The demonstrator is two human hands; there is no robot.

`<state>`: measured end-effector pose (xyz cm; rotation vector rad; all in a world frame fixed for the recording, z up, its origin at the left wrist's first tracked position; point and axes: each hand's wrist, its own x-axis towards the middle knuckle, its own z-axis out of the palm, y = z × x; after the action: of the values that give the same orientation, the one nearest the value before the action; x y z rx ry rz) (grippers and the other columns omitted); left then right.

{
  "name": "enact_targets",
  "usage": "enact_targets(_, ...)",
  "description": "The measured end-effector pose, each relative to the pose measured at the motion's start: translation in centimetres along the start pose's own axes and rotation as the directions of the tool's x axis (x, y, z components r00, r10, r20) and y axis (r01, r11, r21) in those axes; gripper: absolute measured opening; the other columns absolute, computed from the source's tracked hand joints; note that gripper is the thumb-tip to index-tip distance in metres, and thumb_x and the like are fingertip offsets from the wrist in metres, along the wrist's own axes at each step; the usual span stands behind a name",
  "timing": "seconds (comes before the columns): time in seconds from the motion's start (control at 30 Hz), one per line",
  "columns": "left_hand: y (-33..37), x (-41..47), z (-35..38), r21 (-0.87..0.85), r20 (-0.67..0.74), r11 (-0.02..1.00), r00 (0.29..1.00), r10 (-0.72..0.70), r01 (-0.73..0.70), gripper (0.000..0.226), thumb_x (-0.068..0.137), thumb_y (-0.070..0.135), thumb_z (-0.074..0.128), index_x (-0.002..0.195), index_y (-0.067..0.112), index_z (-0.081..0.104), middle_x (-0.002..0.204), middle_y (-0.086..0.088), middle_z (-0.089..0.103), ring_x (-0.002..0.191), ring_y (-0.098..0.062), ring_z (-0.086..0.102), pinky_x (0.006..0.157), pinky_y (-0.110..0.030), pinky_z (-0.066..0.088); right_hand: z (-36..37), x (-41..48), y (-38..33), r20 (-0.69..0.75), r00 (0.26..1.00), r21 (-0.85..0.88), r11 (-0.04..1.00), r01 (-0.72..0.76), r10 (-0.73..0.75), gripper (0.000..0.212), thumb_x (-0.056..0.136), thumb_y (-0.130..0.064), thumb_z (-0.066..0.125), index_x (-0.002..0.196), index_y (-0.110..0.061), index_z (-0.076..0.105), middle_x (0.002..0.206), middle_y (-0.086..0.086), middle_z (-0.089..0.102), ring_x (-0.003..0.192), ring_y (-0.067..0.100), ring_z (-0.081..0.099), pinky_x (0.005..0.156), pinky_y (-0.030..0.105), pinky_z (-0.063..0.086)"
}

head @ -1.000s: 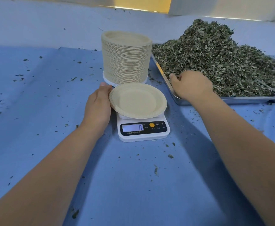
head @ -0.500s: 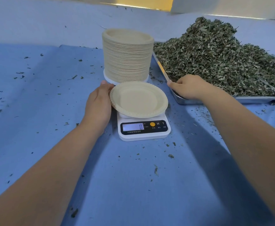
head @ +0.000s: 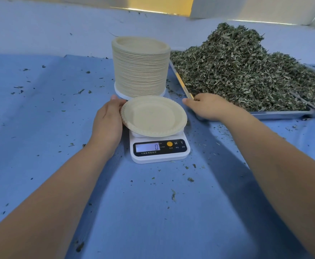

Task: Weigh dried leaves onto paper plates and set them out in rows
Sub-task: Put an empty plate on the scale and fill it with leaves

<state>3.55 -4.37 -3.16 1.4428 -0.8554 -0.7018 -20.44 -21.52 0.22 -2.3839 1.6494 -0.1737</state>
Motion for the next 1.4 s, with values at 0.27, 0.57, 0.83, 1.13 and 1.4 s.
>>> enact_targets(0.27, 0.1, 0.0, 0.0, 0.0, -0.008, 1.0, 1.0, -0.003, 0.003, 0.051, 0.092, 0.062, 0.029, 0.082, 0.047, 0.077, 0.109, 0.004, 0.077, 0.112, -0.022, 0.069, 0.107, -0.053, 0.049, -0.7, 0.4, 0.3, -0.238, 0.971, 0.055, 0.998, 0.006, 0.007, 0.055, 0.103, -0.045, 0.042, 0.064, -0.008, 0.054, 0.061, 0.011, 0.057, 0.062, 0.031, 0.054, 0.053, 0.032, 0.038)
enact_targets(0.57, 0.2, -0.2, 0.1, -0.003, -0.001, 1.0, 1.0, -0.001, 0.001, 0.05, 0.092, 0.061, 0.029, 0.083, 0.048, 0.077, 0.106, 0.008, 0.078, 0.109, -0.019, 0.07, 0.105, -0.051, 0.051, -1.3, 0.7, 0.6, -0.349, 0.936, 0.112, 0.994, 0.003, 0.037, 0.056, 0.104, -0.04, 0.04, 0.071, 0.0, 0.061, 0.063, 0.017, 0.061, 0.058, 0.03, 0.055, 0.056, 0.032, 0.044)
enact_targets(0.83, 0.7, -0.6, -0.1, 0.003, -0.014, 1.0, 1.0, 0.002, -0.002, 0.041, 0.078, 0.069, 0.036, 0.071, 0.044, 0.067, 0.099, 0.015, 0.072, 0.103, -0.015, 0.067, 0.107, -0.055, 0.048, -2.1, -0.6, -0.8, -0.458, 0.889, 0.15, 0.987, 0.063, 0.013, 0.055, 0.104, -0.039, 0.038, 0.069, -0.002, 0.056, 0.064, 0.017, 0.062, 0.064, 0.036, 0.06, 0.059, 0.036, 0.049)
enact_targets(1.13, 0.8, -0.7, -0.1, -0.008, 0.004, 1.0, 1.0, 0.019, -0.019, 0.032, 0.073, 0.066, 0.037, 0.062, 0.053, 0.064, 0.085, 0.021, 0.066, 0.095, -0.009, 0.062, 0.107, -0.051, 0.047, -2.9, -4.5, -9.1, -0.465, 0.846, 0.258, 0.874, 0.411, -0.261, 0.05, 0.105, -0.039, 0.044, 0.06, -0.018, 0.052, 0.048, -0.017, 0.055, 0.042, -0.001, 0.045, 0.044, 0.016, 0.033)
enact_targets(1.4, 0.9, -0.8, -0.1, -0.018, 0.008, 1.0, 1.0, 0.02, -0.02, 0.034, 0.072, 0.067, 0.037, 0.064, 0.049, 0.064, 0.091, 0.008, 0.069, 0.098, -0.018, 0.067, 0.105, -0.055, 0.049, 0.0, -5.9, -12.4, -0.301, 0.811, 0.027, 0.845, 0.534, -0.502, 0.04, 0.104, -0.042, 0.044, 0.082, -0.013, 0.059, 0.074, -0.001, 0.061, 0.077, 0.023, 0.057, 0.073, 0.042, 0.05)
